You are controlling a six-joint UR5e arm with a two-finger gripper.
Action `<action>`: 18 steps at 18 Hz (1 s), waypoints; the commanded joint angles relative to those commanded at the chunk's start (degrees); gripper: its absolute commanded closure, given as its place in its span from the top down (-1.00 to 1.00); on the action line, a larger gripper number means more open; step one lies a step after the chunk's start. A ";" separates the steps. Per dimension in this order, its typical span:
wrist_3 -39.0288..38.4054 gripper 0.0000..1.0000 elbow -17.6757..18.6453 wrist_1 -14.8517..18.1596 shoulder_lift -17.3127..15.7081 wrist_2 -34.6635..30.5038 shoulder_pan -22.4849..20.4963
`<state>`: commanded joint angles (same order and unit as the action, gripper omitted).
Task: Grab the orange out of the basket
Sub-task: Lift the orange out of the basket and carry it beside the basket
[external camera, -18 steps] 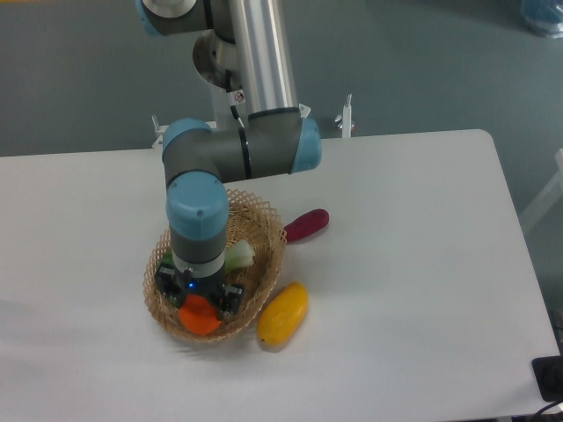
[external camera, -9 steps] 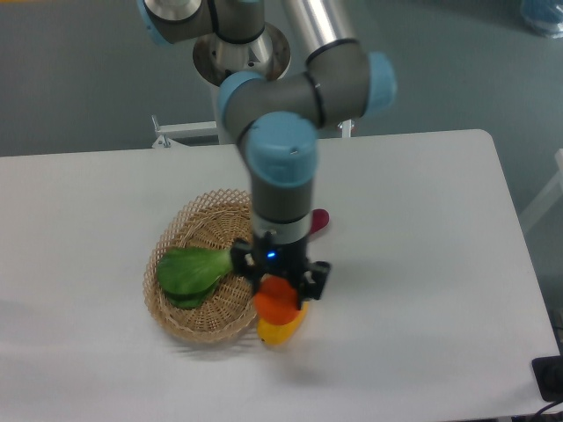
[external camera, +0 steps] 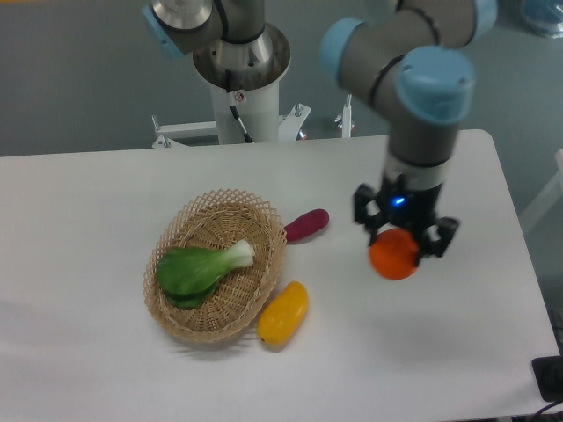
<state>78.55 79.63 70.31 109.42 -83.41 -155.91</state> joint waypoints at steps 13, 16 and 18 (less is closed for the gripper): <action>3.27 0.26 0.53 0.18 -0.70 0.35 -3.53; 3.27 0.26 0.00 1.32 -0.79 0.35 -3.53; 3.27 0.26 0.00 1.32 -0.79 0.35 -3.53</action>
<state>81.83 79.63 71.63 108.63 -83.06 -159.43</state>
